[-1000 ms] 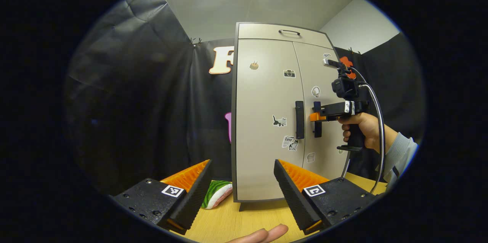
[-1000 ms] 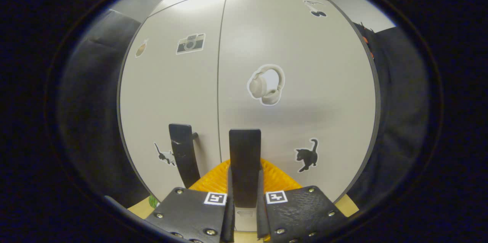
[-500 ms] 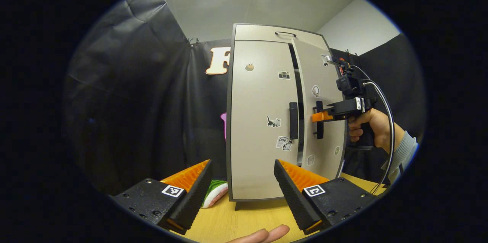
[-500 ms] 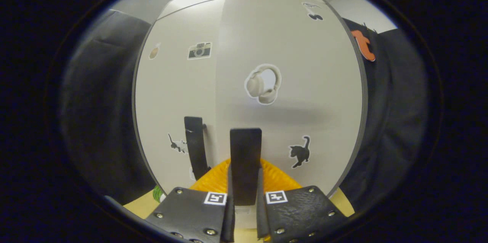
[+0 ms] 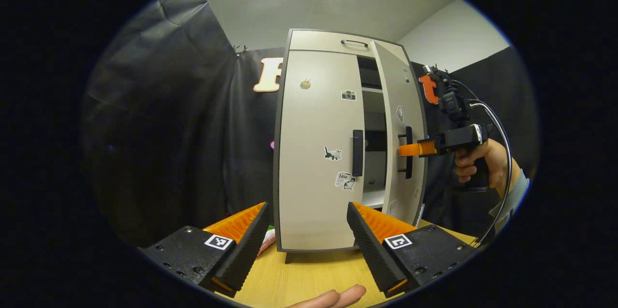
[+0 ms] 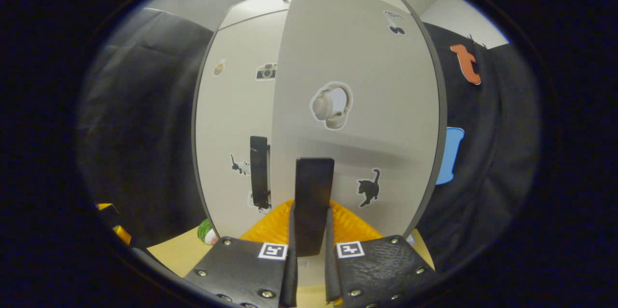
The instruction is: Open the right door of the double-door shoe cabinet with the right hand, and open the left door with the left hand.
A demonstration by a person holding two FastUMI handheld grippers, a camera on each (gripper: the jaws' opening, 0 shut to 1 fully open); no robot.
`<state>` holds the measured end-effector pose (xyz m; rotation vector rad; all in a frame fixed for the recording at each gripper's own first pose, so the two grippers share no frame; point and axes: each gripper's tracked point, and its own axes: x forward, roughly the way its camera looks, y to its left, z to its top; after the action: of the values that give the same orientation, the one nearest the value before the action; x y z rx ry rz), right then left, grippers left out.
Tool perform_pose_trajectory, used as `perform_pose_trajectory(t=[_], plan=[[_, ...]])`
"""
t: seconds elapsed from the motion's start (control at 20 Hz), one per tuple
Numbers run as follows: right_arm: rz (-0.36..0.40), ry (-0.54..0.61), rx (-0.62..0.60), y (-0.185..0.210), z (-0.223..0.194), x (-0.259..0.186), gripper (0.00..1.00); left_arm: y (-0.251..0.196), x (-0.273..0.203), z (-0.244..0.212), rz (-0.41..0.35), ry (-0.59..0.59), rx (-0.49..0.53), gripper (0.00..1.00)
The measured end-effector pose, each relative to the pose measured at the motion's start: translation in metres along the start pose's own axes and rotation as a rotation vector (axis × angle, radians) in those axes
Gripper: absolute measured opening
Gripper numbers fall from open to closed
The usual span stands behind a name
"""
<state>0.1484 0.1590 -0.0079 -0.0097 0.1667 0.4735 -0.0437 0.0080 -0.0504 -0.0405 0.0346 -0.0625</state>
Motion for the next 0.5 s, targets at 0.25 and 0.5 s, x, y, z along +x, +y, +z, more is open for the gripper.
perform_pose_trajectory(t=[0.25, 0.5], plan=[[0.051, 0.012, 0.051, -0.008, -0.002, -0.017, 0.18, -0.009, -0.001, 0.000, -0.006, 0.013, 0.006, 0.98], [0.066, 0.008, 0.064, -0.021, -0.005, -0.038, 0.18, -0.016, -0.003, 0.000, -0.017, 0.017, 0.021, 0.98]])
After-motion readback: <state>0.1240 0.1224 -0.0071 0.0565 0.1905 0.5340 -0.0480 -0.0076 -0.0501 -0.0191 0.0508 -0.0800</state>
